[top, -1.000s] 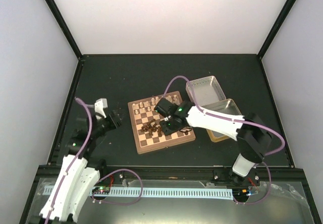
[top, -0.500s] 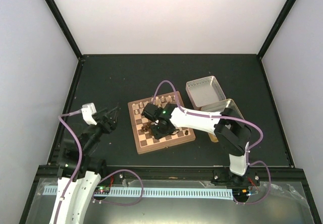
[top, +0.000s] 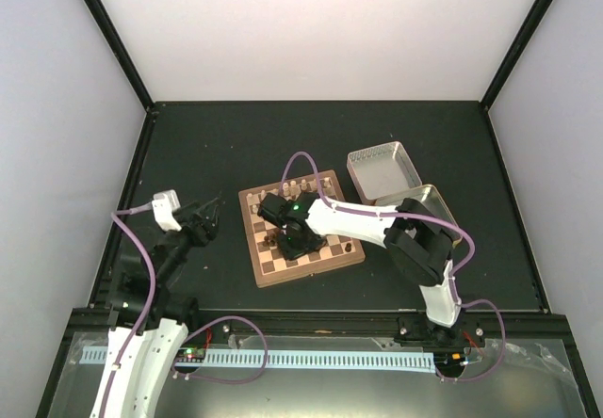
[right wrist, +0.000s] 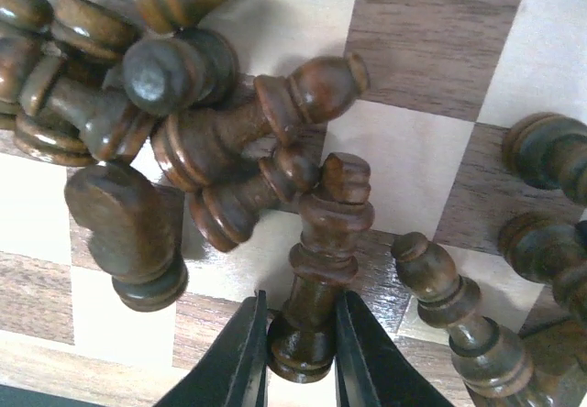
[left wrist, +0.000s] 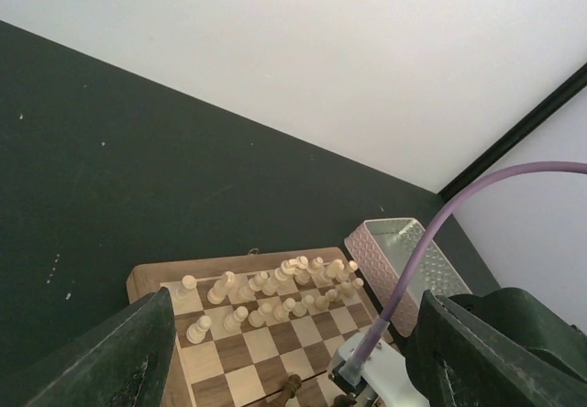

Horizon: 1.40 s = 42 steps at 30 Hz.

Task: Set up the chess pieces on the board
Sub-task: Pick up the chess piece from the chessboard, then place the chess piece on the chessboard.

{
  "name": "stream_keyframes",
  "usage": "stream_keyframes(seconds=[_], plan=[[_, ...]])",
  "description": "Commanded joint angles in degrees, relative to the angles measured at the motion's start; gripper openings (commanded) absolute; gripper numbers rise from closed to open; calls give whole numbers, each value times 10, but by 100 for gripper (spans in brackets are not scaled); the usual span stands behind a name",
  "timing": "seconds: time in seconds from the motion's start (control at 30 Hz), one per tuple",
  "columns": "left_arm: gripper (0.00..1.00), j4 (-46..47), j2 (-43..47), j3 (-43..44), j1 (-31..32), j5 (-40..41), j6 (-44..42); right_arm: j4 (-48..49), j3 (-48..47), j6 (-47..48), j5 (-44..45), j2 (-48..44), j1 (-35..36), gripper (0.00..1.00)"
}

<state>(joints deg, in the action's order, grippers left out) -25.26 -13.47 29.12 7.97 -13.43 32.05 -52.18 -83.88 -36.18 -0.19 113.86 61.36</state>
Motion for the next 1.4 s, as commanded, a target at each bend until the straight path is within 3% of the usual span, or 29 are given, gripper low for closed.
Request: stream_keyframes(seconds=[0.0, 0.27, 0.37, 0.47, 0.57, 0.73, 0.9, 1.13, 1.37], plan=[[74, 4, -10, 27, 1, 14, -13, -17, -13, -5, 0, 4, 3, 13], [83, 12, -42, 29, 1, -18, -37, 20, 37, -3, 48, -90, 3, 14], [98, 15, -60, 34, 1, -35, -35, 66, 71, 15, 51, -141, 2, 15], [99, 22, -82, 37, 0, -69, -32, 124, 103, 59, 39, -192, 2, 15], [99, 44, -99, 35, 0, -129, -20, 179, 135, 120, 27, -239, 2, 15], [99, 118, -137, 30, 1, -305, 18, 325, 221, 225, -27, -353, 2, 16], [92, 154, -198, 39, 3, -452, 77, 441, 294, 330, -75, -434, 2, 17], [85, 180, -258, 57, 29, -532, 117, 431, 286, 456, -107, -444, 2, 17], [79, 149, -304, 80, 72, -533, 73, 376, 264, 503, -129, -435, 2, 16]])
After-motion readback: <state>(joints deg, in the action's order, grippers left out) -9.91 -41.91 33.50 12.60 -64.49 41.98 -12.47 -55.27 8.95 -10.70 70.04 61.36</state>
